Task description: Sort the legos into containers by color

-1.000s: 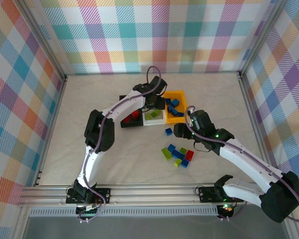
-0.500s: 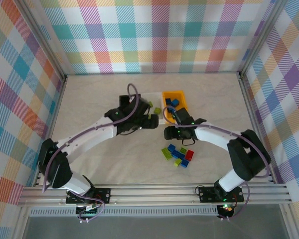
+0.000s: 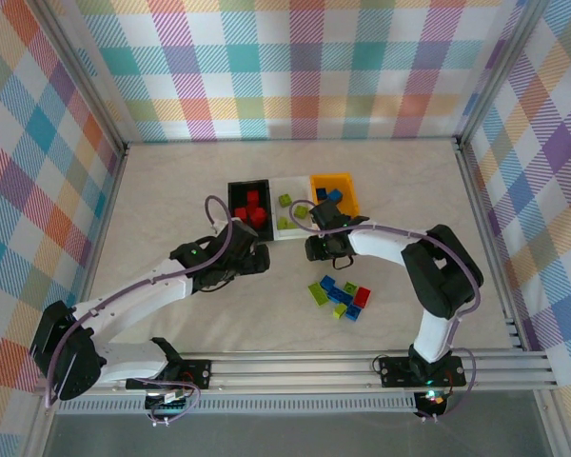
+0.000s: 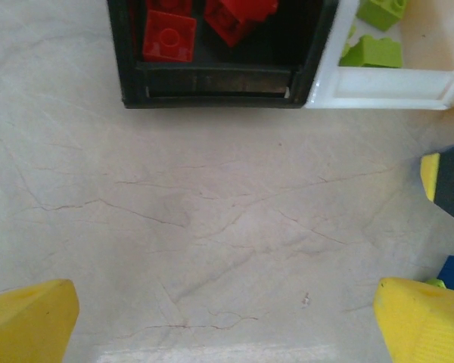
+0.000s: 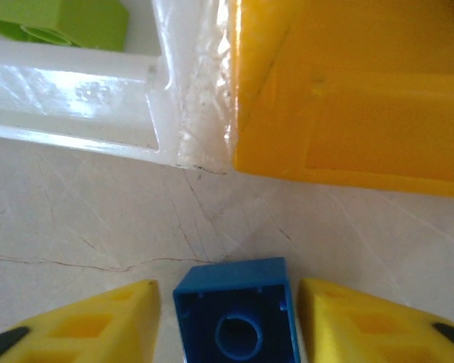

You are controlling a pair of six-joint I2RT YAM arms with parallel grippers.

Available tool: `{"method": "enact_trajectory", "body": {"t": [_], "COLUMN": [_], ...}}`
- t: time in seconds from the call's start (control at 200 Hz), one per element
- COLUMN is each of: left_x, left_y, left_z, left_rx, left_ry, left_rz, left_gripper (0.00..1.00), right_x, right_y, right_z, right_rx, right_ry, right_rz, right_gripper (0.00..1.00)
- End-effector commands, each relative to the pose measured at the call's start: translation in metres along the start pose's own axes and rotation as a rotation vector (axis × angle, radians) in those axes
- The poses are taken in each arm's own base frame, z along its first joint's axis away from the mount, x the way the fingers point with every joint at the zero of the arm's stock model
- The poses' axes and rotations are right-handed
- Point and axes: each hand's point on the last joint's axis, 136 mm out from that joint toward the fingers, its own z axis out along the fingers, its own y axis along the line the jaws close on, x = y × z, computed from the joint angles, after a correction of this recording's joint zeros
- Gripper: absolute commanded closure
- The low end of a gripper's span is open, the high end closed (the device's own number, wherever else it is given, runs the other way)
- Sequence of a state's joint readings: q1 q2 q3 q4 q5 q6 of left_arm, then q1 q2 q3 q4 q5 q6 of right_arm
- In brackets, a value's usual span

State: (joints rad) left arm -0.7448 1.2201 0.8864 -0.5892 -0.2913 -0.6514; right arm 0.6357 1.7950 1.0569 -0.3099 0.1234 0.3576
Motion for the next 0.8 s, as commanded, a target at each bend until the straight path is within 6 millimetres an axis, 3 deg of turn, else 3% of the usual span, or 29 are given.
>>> {"method": "enact_trajectory", "body": {"t": [0.0, 0.195, 0.365, 0.44, 0.56, 0.795], "left_x": [-0.004, -0.010, -0.010, -0.010, -0.008, 0.000], "left_y": [0.011, 0.008, 0.001, -0.001, -0.007, -0.023], "left_z": [-0.003, -0.005, -0.003, 0.000, 0.002, 0.006], "left_rx": [-0.035, -0.025, 0.003, 0.005, 0.031, 0.102], "left_ry": [-0.012, -0.029, -0.012, -0.004, 0.006, 0.068], "left_rz": [-0.026, -0.021, -0.010, 0.000, 0.008, 0.047], "left_gripper": [0.00, 0.00, 0.00, 0.00, 0.00, 0.00], "right_x": [-0.002, -0.008, -0.033, -0.051, -0.085, -0.135], "right_y": [0.002, 0.013, 0.008, 0.000, -0.017, -0.041], "right_z": [-0.002, -0.024, -0.073, -0.085, -0.087, -0.058], "right_rx": [0.008, -0.055, -0.049, -0.030, 0.009, 0.053], "right_ry": [0.003, -0.051, -0.189, -0.225, -0.260, -0.240], "right_rz": [-0.011, -0.011, -0.010, 0.009, 0.061, 0.158], "right_gripper": [0.56, 0.69, 0.68, 0.68, 0.67, 0.64]}}
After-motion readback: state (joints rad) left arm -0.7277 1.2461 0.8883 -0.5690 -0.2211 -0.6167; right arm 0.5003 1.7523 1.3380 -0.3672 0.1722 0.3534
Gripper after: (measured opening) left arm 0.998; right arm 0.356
